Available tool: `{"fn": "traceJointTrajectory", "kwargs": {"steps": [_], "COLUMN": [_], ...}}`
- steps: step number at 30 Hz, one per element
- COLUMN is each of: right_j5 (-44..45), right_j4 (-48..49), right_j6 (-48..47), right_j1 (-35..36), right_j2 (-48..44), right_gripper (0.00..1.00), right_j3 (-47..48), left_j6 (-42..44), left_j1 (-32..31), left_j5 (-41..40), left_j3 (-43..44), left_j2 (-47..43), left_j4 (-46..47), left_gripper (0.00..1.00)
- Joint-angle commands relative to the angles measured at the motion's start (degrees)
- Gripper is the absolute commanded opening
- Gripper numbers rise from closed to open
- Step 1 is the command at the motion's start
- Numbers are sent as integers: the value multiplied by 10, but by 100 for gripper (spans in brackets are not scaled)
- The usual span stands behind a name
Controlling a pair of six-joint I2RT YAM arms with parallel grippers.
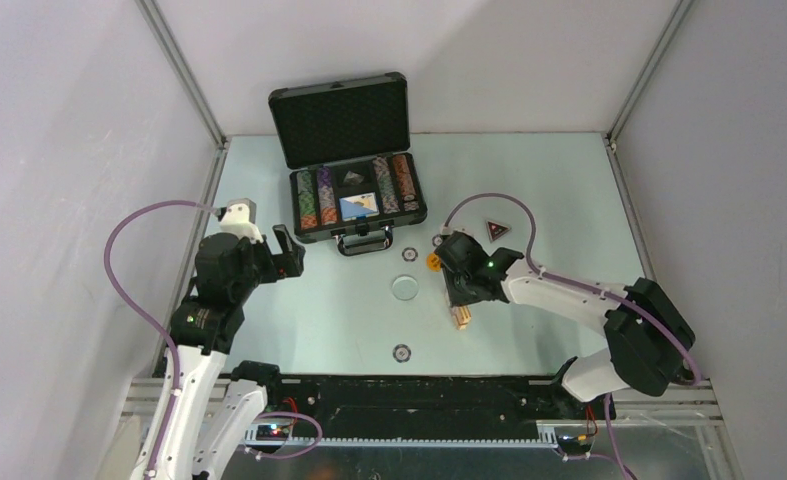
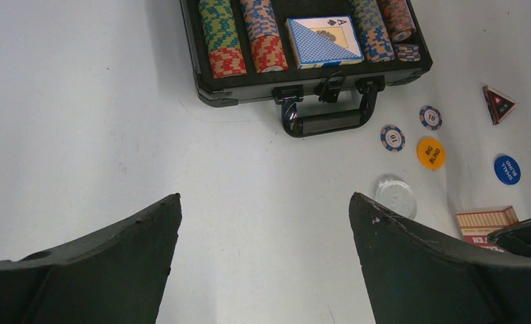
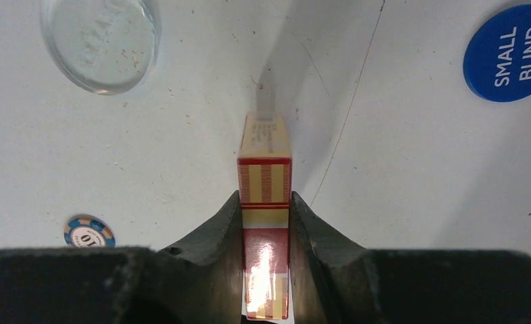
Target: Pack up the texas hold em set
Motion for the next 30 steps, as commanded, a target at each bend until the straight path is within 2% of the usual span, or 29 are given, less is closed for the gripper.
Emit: {"fn": "traceJointTrajectory", "kwargs": {"steps": [1,6,9,15,18,20,21,23,25,30], "right_j5": [15,10,-12,-88,-171,-190,-194,-200,-185,-156], "right_j4": [0,35,107,241,302,327,326,279,245,243], "right_j6": [-8,-77,-164,-366,-482,-529,-546,-603,-662,-796], "right_j1": [-2,-3,-2,-3,-12,-15,-17,-20,-20,-21], "right_j2": [-41,-50,-31,61,118,162,197,258,315,417], "right_gripper": [0,0,0,0,0,0,0,0,0,0], "right_j3": [37,94,145,246,304,347,367,475,543,637], "left_j6": [12,12,12,13,13,13,13,13,13,14], "left_j1": [-4,-4,-4,-5,-4,-4,-4,-4,-4,-4], "left_j5": [9,6,3,-1,-30,-44,-48,-55,-53,-52], "left_j3": [0,1,0,3,6,7,7,7,7,7], "left_j2": [-1,-2,-4,-12,-18,-25,-29,-32,-32,-32], "left_j4": [14,14,15,13,13,11,11,9,9,9], "left_gripper": [98,98,98,98,98,98,98,98,98,98]}}
